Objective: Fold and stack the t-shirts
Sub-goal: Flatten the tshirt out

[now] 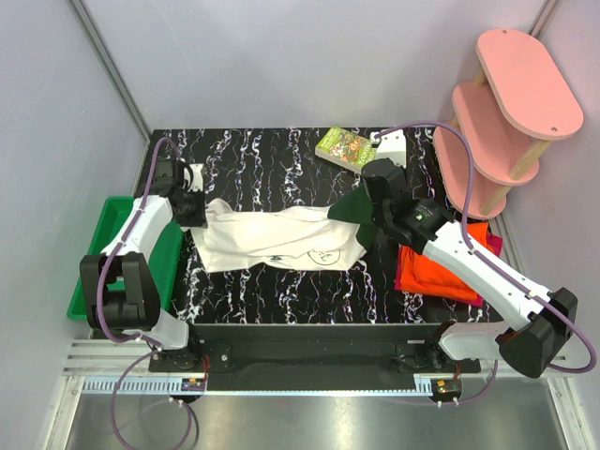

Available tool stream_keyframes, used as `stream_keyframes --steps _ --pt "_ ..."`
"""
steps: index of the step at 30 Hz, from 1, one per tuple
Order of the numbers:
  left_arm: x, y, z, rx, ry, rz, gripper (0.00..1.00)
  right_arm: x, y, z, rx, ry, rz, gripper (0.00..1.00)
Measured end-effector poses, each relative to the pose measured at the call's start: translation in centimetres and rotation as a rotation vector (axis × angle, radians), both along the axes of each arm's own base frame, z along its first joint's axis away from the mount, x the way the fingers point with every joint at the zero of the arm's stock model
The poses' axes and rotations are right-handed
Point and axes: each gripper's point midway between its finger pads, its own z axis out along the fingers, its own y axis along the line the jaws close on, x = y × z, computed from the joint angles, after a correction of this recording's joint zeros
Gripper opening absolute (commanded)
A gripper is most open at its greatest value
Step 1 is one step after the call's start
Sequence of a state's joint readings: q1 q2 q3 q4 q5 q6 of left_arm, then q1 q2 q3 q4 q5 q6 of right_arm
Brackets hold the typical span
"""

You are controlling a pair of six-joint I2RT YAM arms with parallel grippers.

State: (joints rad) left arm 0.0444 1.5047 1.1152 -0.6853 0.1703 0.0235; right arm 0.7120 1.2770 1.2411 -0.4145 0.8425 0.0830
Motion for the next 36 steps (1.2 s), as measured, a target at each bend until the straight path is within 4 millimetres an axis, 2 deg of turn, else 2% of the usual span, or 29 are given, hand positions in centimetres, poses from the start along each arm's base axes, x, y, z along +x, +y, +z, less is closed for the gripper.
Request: stream_keyframes --steps 7,10,12,18,20,22,27,29,31,33,36 --pt "-0.2 0.0 0.0 0.003 -0.005 0.000 0.00 0.0 0.0 0.0 0.001 -0.001 0.000 0.00" --pt "-0.8 0.3 1.1 0.020 -0.039 0.009 0.00 0.0 0.0 0.0 0.001 -0.001 0.000 0.00" --pt "-1.0 0.7 2.7 0.039 -0.092 0.021 0.00 0.0 0.0 0.0 0.002 -0.002 0.000 0.00" --pt "-2.8 2.1 10.4 0.117 -0.360 0.084 0.00 0.0 0.1 0.0 0.003 -0.003 0.000 0.00" --pt "-3.6 2.3 12.1 0.127 -0.422 0.095 0.00 0.0 0.1 -0.2 0.005 0.000 0.003 0.00" --pt "-4.4 2.3 13.5 0.131 -0.470 0.095 0.00 0.0 0.2 -0.4 0.007 0.005 0.009 0.00" --pt "-5.7 1.9 14.4 0.119 -0.497 0.071 0.00 -0.2 0.1 -0.2 0.015 0.001 0.015 0.00" --pt "-6.2 1.5 14.9 0.103 -0.495 0.056 0.00 -0.5 -0.2 0.3 0.010 -0.009 0.018 0.00" --pt "-6.5 1.3 16.3 0.086 -0.504 0.051 0.00 -0.7 -0.4 1.2 0.007 -0.023 0.022 0.00" --pt "-6.5 1.3 18.8 0.073 -0.550 0.050 0.00 -0.8 -0.7 2.7 0.009 -0.047 0.028 0.00" --pt "-6.7 1.1 24.3 0.061 -0.672 0.044 0.00 -1.5 -1.3 6.0 0.045 -0.109 0.030 0.00"
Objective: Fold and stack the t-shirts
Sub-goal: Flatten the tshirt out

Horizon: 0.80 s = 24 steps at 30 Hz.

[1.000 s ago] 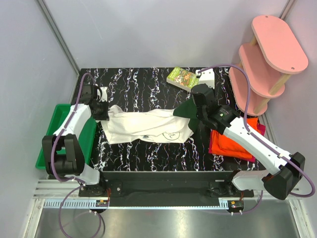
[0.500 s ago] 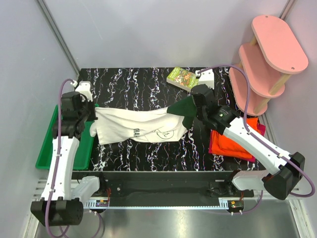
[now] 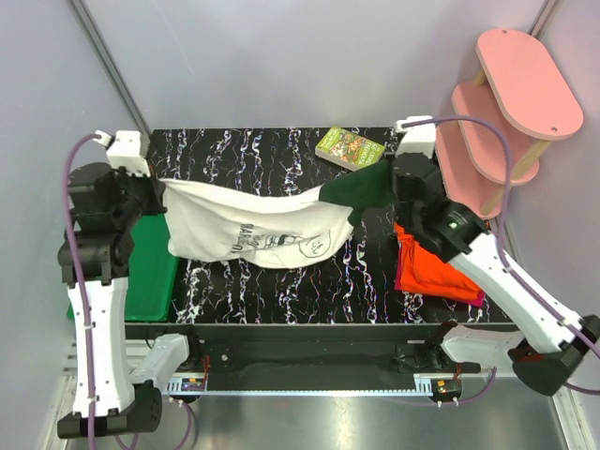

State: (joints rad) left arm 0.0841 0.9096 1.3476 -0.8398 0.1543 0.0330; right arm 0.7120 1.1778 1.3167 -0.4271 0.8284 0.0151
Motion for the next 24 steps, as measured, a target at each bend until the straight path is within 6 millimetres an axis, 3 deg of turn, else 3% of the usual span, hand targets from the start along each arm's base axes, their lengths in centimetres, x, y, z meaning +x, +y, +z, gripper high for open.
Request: stream_keyframes --steps 5,14,19,24 --pt "-1.8 -0.2 6.8 0.025 -0.175 -0.011 0.00 -2.5 -2.7 5.0 0.059 -0.105 -0.019 0.00" --pt "-8.9 -0.5 16.8 0.092 -0.449 -0.007 0.00 -7.0 -7.4 16.3 0.148 -0.321 -0.047 0.00" --pt "-11.6 -0.6 18.9 0.101 -0.525 0.000 0.00 -8.8 -9.0 21.5 0.206 -0.425 -0.053 0.00" --pt "-13.1 -0.6 20.3 0.106 -0.564 0.011 0.00 -9.2 -9.3 23.3 0.219 -0.458 -0.045 0.00"
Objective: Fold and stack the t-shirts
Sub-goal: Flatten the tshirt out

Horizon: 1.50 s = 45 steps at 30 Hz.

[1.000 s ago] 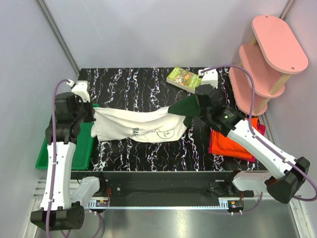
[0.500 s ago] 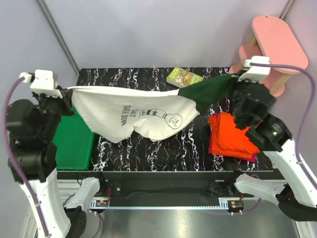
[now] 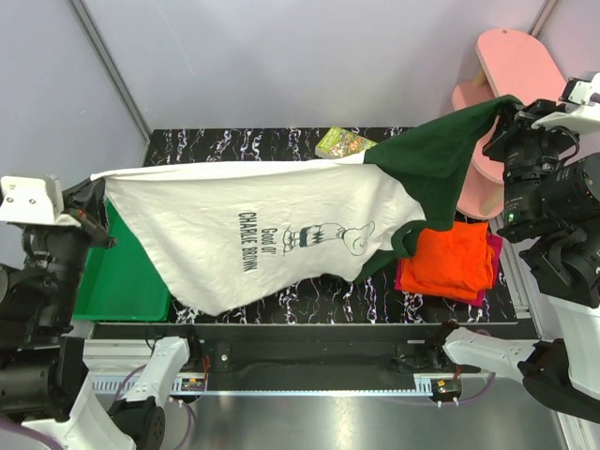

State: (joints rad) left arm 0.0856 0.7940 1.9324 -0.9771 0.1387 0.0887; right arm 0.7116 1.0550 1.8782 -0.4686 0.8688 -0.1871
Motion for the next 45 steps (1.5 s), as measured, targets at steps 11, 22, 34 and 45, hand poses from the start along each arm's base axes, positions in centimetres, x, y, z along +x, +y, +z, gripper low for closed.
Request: stream_keyframes --steps 11,22,34,45 --pt "-0.9 0.3 1.3 -0.012 -0.041 0.020 0.00 1.6 1.7 -1.7 -0.044 0.053 0.022 0.00" --pt "20.4 3.5 -5.5 -0.033 0.291 0.100 0.00 18.2 4.3 -9.2 -0.149 0.244 -0.152 0.00" --pt "29.8 4.0 0.0 -0.023 0.159 0.134 0.00 25.1 6.9 -4.1 -0.088 0.090 -0.105 0.00" --pt "21.1 2.7 -7.4 -0.059 0.240 0.097 0.00 18.0 6.9 -9.4 -0.103 0.173 -0.087 0.00"
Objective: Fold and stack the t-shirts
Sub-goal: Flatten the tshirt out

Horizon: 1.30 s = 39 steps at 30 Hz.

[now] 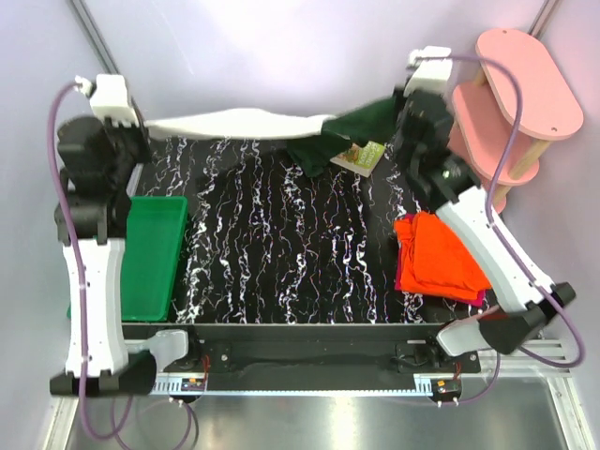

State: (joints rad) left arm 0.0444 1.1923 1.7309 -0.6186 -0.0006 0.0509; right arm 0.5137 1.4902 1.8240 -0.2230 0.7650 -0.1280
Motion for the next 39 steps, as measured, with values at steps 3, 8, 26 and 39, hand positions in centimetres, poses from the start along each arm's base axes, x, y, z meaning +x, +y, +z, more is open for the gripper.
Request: stream_keyframes --steps 3,8,26,39 --pt "-3.6 -0.7 -3.3 -0.006 0.055 -0.028 0.00 -3.6 1.3 -5.0 -0.082 0.085 0.015 0.00" --pt "-12.0 -1.6 -0.8 -0.002 -0.060 -0.059 0.00 -11.3 6.6 -6.1 -0.222 0.062 0.152 0.00" --pt "-21.6 -3.8 6.7 -0.013 -0.300 -0.155 0.00 -17.1 8.0 7.1 -0.152 -0.224 0.097 0.00" --pt "-1.7 -2.9 -16.0 -0.079 0.328 -0.141 0.00 0.3 -3.8 -4.6 -0.011 -0.023 -0.156 0.00"
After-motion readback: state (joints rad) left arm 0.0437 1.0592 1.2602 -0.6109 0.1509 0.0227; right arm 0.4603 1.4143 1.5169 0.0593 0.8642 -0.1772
